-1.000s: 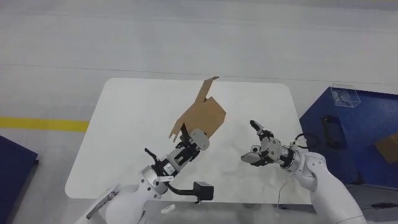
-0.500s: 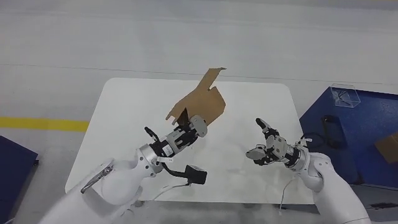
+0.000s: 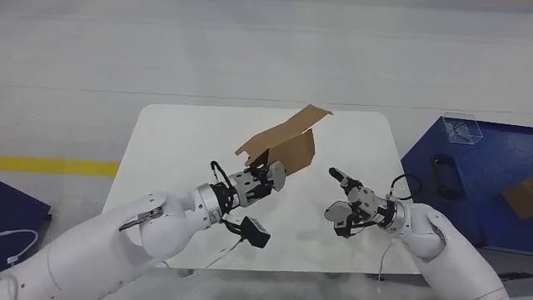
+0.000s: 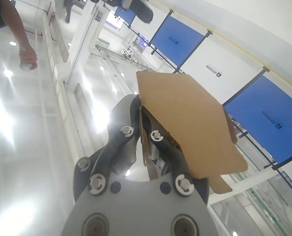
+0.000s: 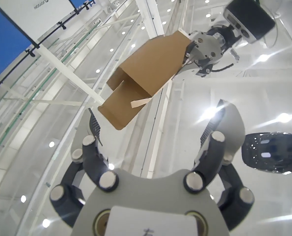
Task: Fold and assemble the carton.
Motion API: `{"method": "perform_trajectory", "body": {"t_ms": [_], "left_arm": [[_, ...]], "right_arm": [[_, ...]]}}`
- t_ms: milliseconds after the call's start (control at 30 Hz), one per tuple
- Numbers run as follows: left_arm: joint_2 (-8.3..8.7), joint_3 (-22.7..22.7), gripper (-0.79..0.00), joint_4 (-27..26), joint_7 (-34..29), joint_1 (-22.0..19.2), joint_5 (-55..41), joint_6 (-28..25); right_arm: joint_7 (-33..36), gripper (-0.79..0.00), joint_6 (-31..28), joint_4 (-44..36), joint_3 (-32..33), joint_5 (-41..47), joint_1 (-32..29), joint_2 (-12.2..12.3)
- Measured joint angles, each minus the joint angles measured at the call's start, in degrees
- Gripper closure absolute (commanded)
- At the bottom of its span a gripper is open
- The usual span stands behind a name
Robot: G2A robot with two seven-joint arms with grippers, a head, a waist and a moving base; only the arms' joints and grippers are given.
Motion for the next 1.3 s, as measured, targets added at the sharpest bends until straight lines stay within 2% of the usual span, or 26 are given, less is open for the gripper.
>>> {"method": "perform_trajectory", "body": {"t_ms": [67, 233, 733, 867, 1067, 1300], "left_arm": [[0.01, 0.3, 0.000, 0.0, 0.0, 0.1, 0.0, 0.0], [-0.02, -0.7, 0.000, 0.0, 0.1, 0.6, 0.0, 0.0], [-0.02, -0.6, 0.000, 0.0, 0.0, 0.6, 0.0, 0.0], [0.05, -0.9, 0.000, 0.3, 3.2, -0.4, 0.0, -0.8], [1.18, -0.6, 0.000, 3.4, 9.5, -2.8, 0.0, 5.5], [2.97, -1.0, 0.000, 3.9, 15.8, -3.1, 0.0, 17.1]], "right_arm": [[-0.3, -0.785, 0.0, 0.0, 0.0, 3.6, 0.0, 0.0], [0.9, -0.785, 0.0, 0.1, 0.1, -1.5, 0.0, -0.1], [0.9, -0.785, 0.0, 0.1, 0.1, -1.4, 0.0, -0.1], [-0.2, -0.785, 0.0, -0.8, -1.3, 1.2, -0.7, -0.3], [-5.1, -0.785, 0.0, -1.3, -0.1, 8.7, -0.2, 0.4], [-16.3, -0.785, 0.0, -4.6, 0.7, 21.6, -1.4, 2.4]]}}
